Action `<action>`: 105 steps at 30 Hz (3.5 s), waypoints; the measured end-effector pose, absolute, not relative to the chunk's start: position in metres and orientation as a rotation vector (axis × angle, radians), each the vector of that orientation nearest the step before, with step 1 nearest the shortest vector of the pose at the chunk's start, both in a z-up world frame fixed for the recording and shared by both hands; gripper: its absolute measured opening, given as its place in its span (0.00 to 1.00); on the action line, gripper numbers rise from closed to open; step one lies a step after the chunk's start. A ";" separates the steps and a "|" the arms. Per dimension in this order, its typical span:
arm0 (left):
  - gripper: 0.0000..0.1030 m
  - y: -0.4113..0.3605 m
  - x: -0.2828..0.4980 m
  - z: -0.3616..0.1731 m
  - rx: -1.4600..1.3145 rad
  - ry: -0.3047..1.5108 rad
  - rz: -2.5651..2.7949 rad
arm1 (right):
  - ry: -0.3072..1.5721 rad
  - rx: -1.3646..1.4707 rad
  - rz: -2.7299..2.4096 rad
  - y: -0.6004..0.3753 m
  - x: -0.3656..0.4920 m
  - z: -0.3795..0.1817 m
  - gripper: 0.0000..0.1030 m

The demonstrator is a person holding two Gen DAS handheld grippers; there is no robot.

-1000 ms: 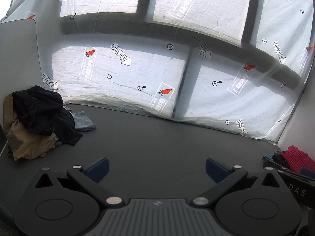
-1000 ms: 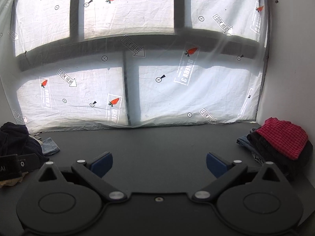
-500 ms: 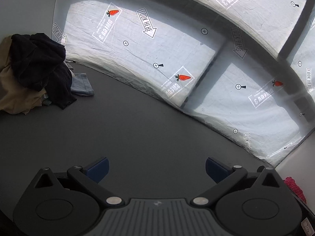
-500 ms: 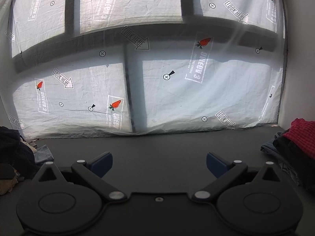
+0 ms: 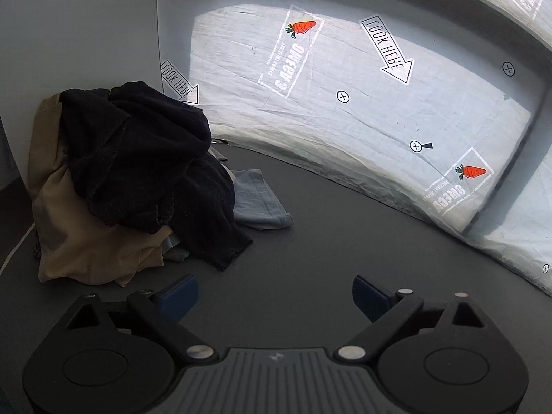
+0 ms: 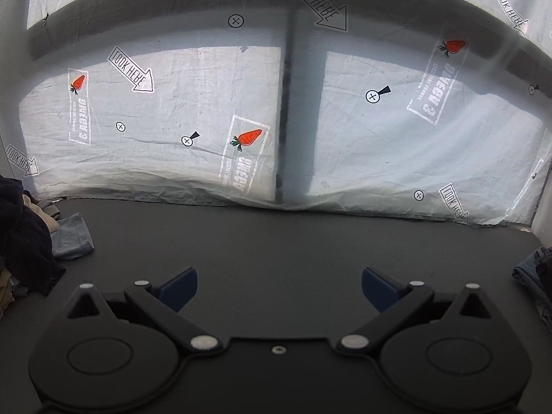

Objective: Fold clothes

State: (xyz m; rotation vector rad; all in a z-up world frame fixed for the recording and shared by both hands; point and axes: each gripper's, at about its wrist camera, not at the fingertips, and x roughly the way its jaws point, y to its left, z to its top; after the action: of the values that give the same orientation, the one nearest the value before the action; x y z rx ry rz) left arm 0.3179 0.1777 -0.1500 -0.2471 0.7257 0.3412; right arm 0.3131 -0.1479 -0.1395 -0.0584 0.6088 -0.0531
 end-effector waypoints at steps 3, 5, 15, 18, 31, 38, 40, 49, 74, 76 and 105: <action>0.53 0.217 0.342 -0.164 -0.178 0.730 0.446 | 0.683 -0.094 -0.041 -0.119 0.340 -0.157 1.00; 0.42 0.247 0.360 -0.173 -0.151 0.739 0.528 | 0.708 -0.096 -0.026 -0.103 0.354 -0.164 1.00; 0.59 0.347 0.408 -0.200 -0.084 0.709 0.793 | 0.775 -0.159 0.027 -0.041 0.403 -0.192 1.00; 0.69 0.354 0.415 -0.207 -0.062 0.686 0.799 | 0.789 -0.167 0.029 -0.037 0.409 -0.197 1.00; 0.06 0.255 0.391 -0.130 -0.065 0.547 0.451 | 0.741 -0.048 -0.008 -0.082 0.392 -0.180 1.00; 0.06 0.093 0.360 -0.042 -0.235 0.397 -0.085 | 0.625 0.042 -0.109 -0.162 0.351 -0.147 1.00; 0.06 0.037 0.348 -0.022 -0.262 0.370 -0.266 | 0.584 0.055 -0.195 -0.205 0.329 -0.137 1.00; 0.35 -0.172 0.300 -0.072 -0.170 0.725 -0.763 | 0.581 0.042 -0.610 -0.383 0.216 -0.128 1.00; 0.89 -0.164 0.307 -0.238 0.486 0.890 -0.488 | 0.925 0.063 -0.353 -0.390 0.257 -0.252 1.00; 0.89 -0.183 0.305 -0.246 0.556 0.821 -0.558 | 0.940 0.096 -0.395 -0.399 0.250 -0.259 1.00; 0.12 -0.226 0.372 -0.202 0.452 0.524 -0.519 | 0.815 0.321 -0.277 -0.421 0.234 -0.292 0.13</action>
State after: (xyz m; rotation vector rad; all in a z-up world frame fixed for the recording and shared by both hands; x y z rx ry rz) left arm 0.3721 -0.2263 -0.2025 0.4524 0.5238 -0.5194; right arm 0.2341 -0.4210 -0.2918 0.3213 0.8155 -0.2771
